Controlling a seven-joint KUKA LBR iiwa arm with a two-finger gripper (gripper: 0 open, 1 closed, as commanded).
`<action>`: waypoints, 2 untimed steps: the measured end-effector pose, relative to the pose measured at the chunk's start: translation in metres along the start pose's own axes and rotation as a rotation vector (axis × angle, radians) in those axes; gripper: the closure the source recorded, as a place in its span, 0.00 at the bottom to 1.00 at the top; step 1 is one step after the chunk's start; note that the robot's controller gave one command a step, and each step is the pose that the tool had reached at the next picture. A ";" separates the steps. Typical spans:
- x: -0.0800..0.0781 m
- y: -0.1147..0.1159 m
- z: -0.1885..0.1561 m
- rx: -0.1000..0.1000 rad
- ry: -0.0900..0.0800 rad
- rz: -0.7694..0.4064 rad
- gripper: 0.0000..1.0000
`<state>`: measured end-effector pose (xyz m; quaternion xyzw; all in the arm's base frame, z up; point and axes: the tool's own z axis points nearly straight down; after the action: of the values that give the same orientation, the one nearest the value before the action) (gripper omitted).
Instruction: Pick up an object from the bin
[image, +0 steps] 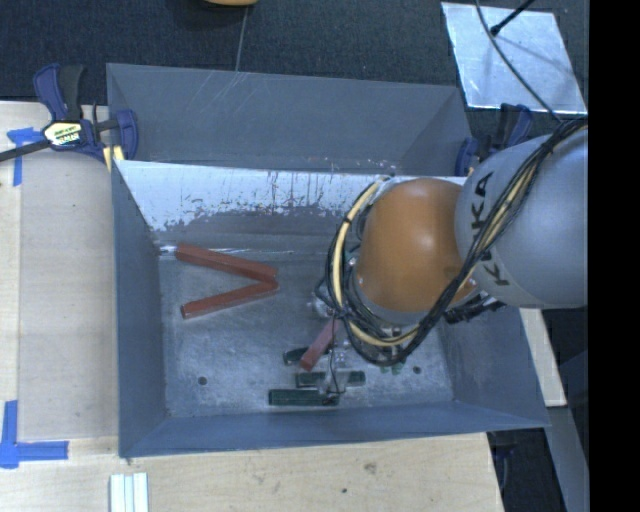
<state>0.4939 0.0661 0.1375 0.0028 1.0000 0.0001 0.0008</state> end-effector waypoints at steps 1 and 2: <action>-0.036 -0.006 0.042 0.000 -0.003 0.019 0.00; -0.001 0.005 0.064 0.000 -0.011 0.027 1.00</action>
Offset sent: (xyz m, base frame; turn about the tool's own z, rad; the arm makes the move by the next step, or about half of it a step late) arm -0.0026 0.0063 -0.0675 0.0248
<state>0.4950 0.0710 0.0731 0.0162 0.9998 0.0000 0.0063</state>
